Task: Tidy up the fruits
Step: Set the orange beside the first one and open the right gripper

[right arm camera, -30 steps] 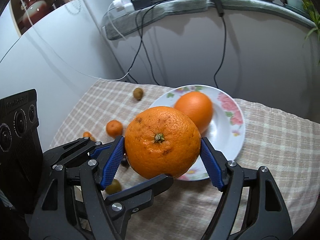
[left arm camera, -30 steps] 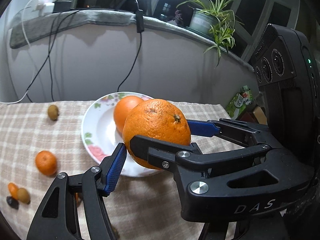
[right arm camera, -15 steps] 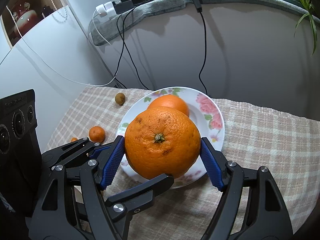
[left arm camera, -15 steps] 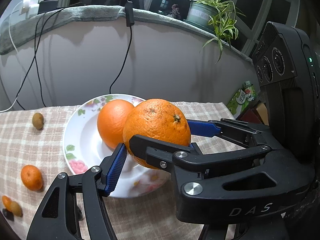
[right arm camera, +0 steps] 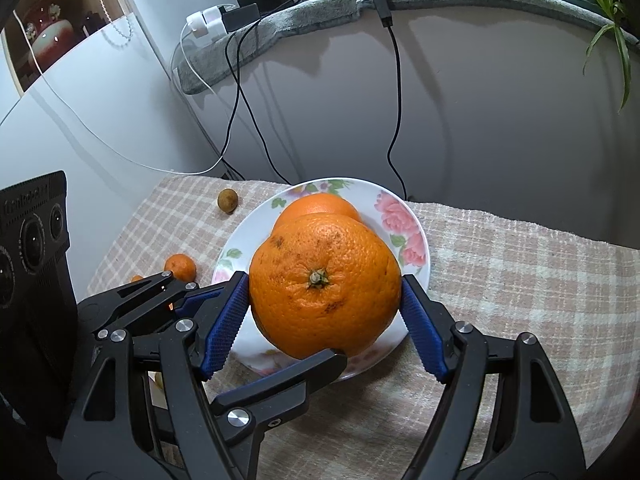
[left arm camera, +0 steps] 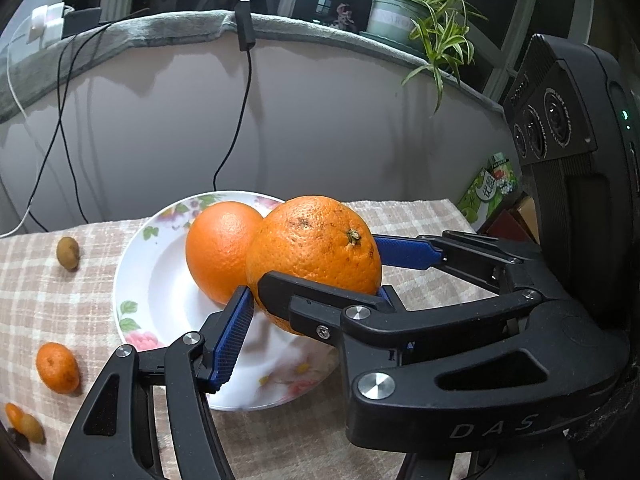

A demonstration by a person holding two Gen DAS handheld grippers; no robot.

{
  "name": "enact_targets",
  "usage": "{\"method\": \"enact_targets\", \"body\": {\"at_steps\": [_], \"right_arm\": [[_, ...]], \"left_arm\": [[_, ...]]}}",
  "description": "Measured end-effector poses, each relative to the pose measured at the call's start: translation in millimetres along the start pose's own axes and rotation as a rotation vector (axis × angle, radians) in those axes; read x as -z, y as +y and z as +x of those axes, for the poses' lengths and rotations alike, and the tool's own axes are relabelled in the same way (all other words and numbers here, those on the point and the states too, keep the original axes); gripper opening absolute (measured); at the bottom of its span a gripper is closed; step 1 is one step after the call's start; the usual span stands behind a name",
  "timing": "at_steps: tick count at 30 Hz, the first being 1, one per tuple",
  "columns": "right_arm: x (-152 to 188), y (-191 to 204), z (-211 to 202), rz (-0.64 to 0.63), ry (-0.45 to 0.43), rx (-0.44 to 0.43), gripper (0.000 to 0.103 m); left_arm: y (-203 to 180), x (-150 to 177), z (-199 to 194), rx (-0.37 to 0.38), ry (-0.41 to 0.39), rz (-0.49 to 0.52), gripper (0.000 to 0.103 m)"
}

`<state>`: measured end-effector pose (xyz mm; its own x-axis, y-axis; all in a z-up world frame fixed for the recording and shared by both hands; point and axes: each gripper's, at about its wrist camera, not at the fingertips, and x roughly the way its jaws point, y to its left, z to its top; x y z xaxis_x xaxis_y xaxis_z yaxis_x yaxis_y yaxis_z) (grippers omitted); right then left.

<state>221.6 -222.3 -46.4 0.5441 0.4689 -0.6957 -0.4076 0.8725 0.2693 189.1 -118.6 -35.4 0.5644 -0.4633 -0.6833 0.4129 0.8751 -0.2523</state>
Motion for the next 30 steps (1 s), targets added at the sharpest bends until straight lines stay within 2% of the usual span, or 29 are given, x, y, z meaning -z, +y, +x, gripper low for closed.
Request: {"method": "enact_targets", "body": {"at_steps": [11, 20, 30], "right_arm": [[3.9, 1.8, 0.9, -0.015, 0.014, 0.029, 0.08], [1.4, 4.1, -11.2, -0.013, -0.021, 0.053, 0.081], [6.7, 19.9, -25.2, -0.022, -0.043, 0.042, 0.081]], "left_arm": [[-3.6, 5.6, -1.7, -0.035, 0.005, 0.027, 0.063], [11.9, 7.7, -16.3, -0.061, -0.021, 0.006, 0.063], [24.3, 18.9, -45.5, -0.075, -0.047, -0.006, 0.063]]}}
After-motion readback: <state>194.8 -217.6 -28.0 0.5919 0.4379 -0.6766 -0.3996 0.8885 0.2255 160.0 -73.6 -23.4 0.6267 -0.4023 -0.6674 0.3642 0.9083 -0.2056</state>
